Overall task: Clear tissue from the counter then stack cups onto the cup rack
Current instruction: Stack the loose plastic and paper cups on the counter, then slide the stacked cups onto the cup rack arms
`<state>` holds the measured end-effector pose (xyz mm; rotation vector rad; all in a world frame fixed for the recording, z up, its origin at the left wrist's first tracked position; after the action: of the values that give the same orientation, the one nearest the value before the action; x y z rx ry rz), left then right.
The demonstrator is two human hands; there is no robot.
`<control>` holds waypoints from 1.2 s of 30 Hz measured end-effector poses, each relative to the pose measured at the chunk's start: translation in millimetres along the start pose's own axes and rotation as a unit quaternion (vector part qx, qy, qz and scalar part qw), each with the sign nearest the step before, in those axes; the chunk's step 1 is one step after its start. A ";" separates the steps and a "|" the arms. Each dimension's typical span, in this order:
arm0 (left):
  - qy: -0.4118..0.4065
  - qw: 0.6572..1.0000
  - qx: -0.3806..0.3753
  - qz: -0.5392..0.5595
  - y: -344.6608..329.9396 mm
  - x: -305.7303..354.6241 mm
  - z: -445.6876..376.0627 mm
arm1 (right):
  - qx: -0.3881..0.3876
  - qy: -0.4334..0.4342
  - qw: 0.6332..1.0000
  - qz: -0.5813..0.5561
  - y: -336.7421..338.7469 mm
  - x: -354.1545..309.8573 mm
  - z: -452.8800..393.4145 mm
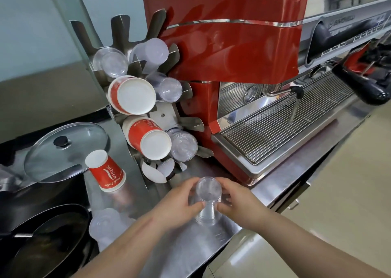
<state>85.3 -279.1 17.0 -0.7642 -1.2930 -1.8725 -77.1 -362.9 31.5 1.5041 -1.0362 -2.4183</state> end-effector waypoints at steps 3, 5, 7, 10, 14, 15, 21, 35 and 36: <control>0.011 1.000 0.005 0.015 -5.2 -8.5 0.1 | 0.000 0.017 1.000 0.015 -4.2 1.0 0.4; 0.009 1.000 0.011 0.021 -7.3 -11.7 -0.2 | 0.005 0.025 1.000 0.015 -5.9 1.9 0.8; 0.006 1.000 0.013 0.020 -8.5 -12.6 -1.1 | 0.010 0.032 0.999 0.015 -7.0 3.1 0.6; 0.008 1.000 0.016 0.025 -10.3 -15.9 -2.3 | 0.011 0.032 0.999 0.016 -8.0 4.3 0.4; 0.011 0.999 0.019 0.036 -11.5 -18.6 -1.9 | 0.010 0.022 1.000 0.017 -8.8 5.9 0.8; 0.014 0.999 0.019 0.040 -11.3 -19.2 -1.9 | 0.008 0.016 1.000 0.018 -9.1 6.6 0.0; 0.076 0.993 0.012 0.086 -19.4 -33.8 -1.4 | -0.017 -0.048 0.999 -0.007 -7.0 11.9 -2.4; 0.094 0.994 -0.001 0.051 -50.4 -49.8 -10.8 | 0.011 0.030 0.999 0.031 -3.3 -10.5 1.0; 0.088 0.995 -0.001 0.049 -50.6 -47.2 -11.3 | 0.017 0.040 0.999 0.032 -4.4 -10.9 4.4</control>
<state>69.3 -267.1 -50.2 -0.6366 -1.1237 -1.8177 -74.2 -352.7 38.2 1.5384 -1.0979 -2.2894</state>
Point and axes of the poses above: each hand's wrist, its own z-axis away from the middle knuckle, its own y-axis out of the back of the hand, x = y × z, the point moved 4 cm from there along -z, towards the middle knuckle, and after that the axes turned 14 degrees about -x, right-handed, at the moved point
